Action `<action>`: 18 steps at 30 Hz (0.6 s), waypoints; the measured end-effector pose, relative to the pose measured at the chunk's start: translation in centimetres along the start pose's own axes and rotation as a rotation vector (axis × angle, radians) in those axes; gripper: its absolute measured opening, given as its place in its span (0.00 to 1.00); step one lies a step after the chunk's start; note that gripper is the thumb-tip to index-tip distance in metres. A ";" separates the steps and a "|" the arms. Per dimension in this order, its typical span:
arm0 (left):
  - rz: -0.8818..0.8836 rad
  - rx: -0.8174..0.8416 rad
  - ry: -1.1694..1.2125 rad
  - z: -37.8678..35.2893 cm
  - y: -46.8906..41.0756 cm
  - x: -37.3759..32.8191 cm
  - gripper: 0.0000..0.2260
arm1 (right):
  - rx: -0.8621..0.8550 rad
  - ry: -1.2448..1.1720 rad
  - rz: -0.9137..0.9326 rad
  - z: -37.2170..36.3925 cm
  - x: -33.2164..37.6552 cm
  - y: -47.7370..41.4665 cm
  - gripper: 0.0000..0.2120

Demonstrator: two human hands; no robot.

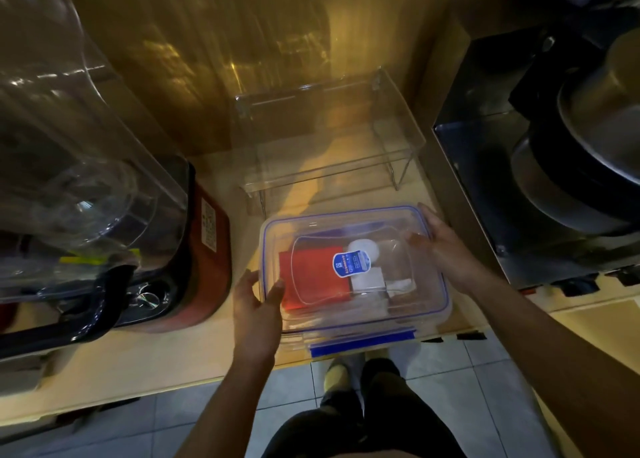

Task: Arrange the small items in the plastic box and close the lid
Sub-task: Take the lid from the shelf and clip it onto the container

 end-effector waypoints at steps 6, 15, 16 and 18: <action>-0.039 -0.016 -0.075 -0.3 1.1 2.1 0.19 | 0.013 0.078 0.037 -0.6 -0.5 -0.4 0.33; -0.082 0.035 -0.061 -0.8 2.1 3.1 0.17 | -0.062 0.081 0.013 -0.7 -3.2 0.4 0.23; -0.073 0.034 -0.055 -0.9 2.0 3.1 0.21 | -0.069 0.082 0.016 -0.7 -3.2 0.2 0.24; -0.071 0.030 -0.081 -1.1 1.6 2.8 0.23 | -0.062 0.096 0.032 -0.7 -3.0 -0.4 0.27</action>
Point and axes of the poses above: each hand's wrist, its own y-axis away from the middle knuckle, its own z-axis out of the back of the hand, x = y × z, the point moved 2 cm from there along -y, towards the middle knuckle
